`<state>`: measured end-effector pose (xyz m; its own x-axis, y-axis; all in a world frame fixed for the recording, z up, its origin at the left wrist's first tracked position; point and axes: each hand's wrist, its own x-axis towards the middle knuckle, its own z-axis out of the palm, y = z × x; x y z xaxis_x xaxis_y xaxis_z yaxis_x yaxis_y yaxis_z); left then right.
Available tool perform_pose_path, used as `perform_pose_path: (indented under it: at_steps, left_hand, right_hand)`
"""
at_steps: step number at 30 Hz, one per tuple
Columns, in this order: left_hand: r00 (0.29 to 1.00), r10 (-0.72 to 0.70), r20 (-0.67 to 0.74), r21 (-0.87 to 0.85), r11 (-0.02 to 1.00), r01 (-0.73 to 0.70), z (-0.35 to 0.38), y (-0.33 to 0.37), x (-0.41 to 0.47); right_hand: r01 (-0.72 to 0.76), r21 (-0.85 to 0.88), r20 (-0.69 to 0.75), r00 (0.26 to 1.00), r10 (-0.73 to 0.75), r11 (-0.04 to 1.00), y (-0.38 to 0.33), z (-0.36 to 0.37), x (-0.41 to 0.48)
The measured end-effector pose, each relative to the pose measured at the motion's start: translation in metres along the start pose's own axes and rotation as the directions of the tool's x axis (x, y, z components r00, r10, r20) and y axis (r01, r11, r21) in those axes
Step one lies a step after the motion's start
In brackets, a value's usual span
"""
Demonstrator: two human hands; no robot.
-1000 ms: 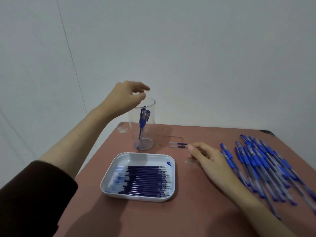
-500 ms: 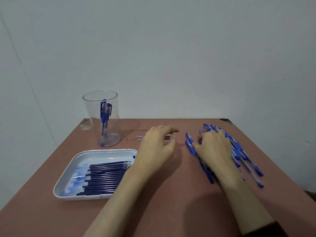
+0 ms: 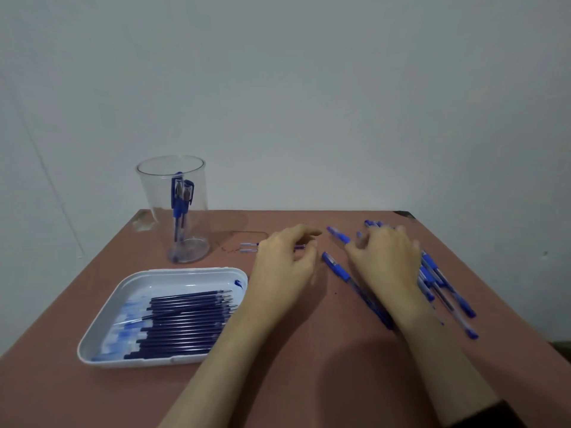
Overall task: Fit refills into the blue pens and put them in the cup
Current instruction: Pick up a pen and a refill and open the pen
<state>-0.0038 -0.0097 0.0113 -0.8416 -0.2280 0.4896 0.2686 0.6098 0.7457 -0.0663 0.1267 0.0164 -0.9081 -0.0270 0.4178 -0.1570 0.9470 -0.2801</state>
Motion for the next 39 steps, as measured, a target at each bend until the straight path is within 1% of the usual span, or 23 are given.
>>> perform_pose_path:
  at_steps: [1,2,3,4,5,6,8,10,13,15,17,20,22,27,32,35,37,38,39]
  left_hand:
    - [0.998,-0.06,-0.012,-0.084,0.995,0.059,-0.002,-0.001,0.002]
    - [0.992,-0.124,-0.019,-0.206,0.971,0.117,-0.003,-0.002,0.004]
    - [0.982,-0.189,-0.017,-0.358,0.918,0.17,-0.006,-0.003,0.006]
    - [0.967,-0.253,-0.004,-0.505,0.836,0.216,-0.008,-0.003,0.008]
    - [0.954,-0.3,0.005,-0.613,0.753,0.24,-0.01,-0.004,0.01]
    - [0.946,-0.323,-0.002,-0.673,0.701,0.238,-0.012,-0.005,0.012]
    - [0.946,-0.322,-0.032,-0.693,0.69,0.211,-0.019,-0.005,0.012]
    - [0.95,-0.312,-0.021,-0.715,0.669,0.203,-0.021,-0.005,0.011]
    - [0.956,-0.283,0.075,-0.716,0.652,0.249,-0.017,-0.002,0.008]
    - [0.954,-0.268,0.132,-0.692,0.664,0.282,-0.014,0.0,0.007]
    - [0.951,-0.267,0.156,-0.686,0.663,0.299,-0.015,0.001,0.008]
    - [0.947,-0.295,0.129,-0.715,0.634,0.295,-0.017,0.0,0.009]
    - [0.94,-0.325,0.102,-0.717,0.631,0.296,-0.019,0.001,0.009]
    - [0.95,-0.306,0.057,-0.682,0.684,0.261,-0.019,-0.002,0.008]
    - [0.956,-0.281,0.08,-0.66,0.704,0.262,-0.016,-0.003,0.007]
    - [0.955,-0.289,0.064,-0.643,0.72,0.261,-0.014,-0.004,0.007]
    - [0.951,-0.309,0.026,-0.665,0.705,0.248,-0.015,-0.004,0.008]
    - [0.946,-0.325,-0.006,-0.684,0.691,0.233,-0.017,-0.006,0.008]
    - [0.94,-0.336,-0.055,-0.682,0.701,0.211,-0.018,-0.008,0.01]
  right_hand:
    - [0.037,0.167,-0.08,0.997,-0.024,0.985,-0.001,-0.002,-0.001]
    - [0.082,0.375,-0.106,0.993,-0.045,0.923,-0.004,-0.004,-0.003]
    - [0.114,0.561,-0.078,0.993,-0.085,0.82,-0.009,-0.007,-0.005]
    - [0.131,0.692,-0.03,0.988,-0.153,0.71,-0.014,-0.008,-0.008]
    - [0.133,0.768,0.014,0.974,-0.225,0.626,-0.019,-0.008,-0.011]
    - [0.134,0.802,0.051,0.956,-0.289,0.583,-0.022,-0.006,-0.014]
    - [0.154,0.801,0.088,0.926,-0.368,0.578,-0.026,0.001,-0.018]
    - [0.193,0.779,0.071,0.918,-0.39,0.596,-0.028,0.007,-0.02]
    - [0.252,0.757,0.014,0.916,-0.401,0.603,-0.029,0.011,-0.022]
    - [0.244,0.766,0.014,0.919,-0.395,0.595,-0.03,0.011,-0.022]
    - [0.217,0.78,0.03,0.924,-0.381,0.587,-0.03,0.01,-0.021]
    - [0.226,0.776,0.002,0.933,-0.36,0.589,-0.03,0.01,-0.02]
    - [0.226,0.779,-0.018,0.94,-0.339,0.585,-0.029,0.009,-0.02]
    - [0.202,0.78,-0.019,0.954,-0.299,0.593,-0.025,0.008,-0.018]
    - [0.208,0.774,-0.028,0.955,-0.296,0.598,-0.023,0.007,-0.017]
    - [0.195,0.781,-0.004,0.952,-0.307,0.593,-0.025,0.005,-0.019]
    - [0.205,0.734,-0.005,0.955,-0.297,0.647,-0.025,0.003,-0.019]
    - [0.214,0.684,0.0,0.956,-0.293,0.698,-0.025,0.004,-0.019]
    - [0.213,0.624,0.016,0.958,-0.285,0.752,-0.024,0.003,-0.018]
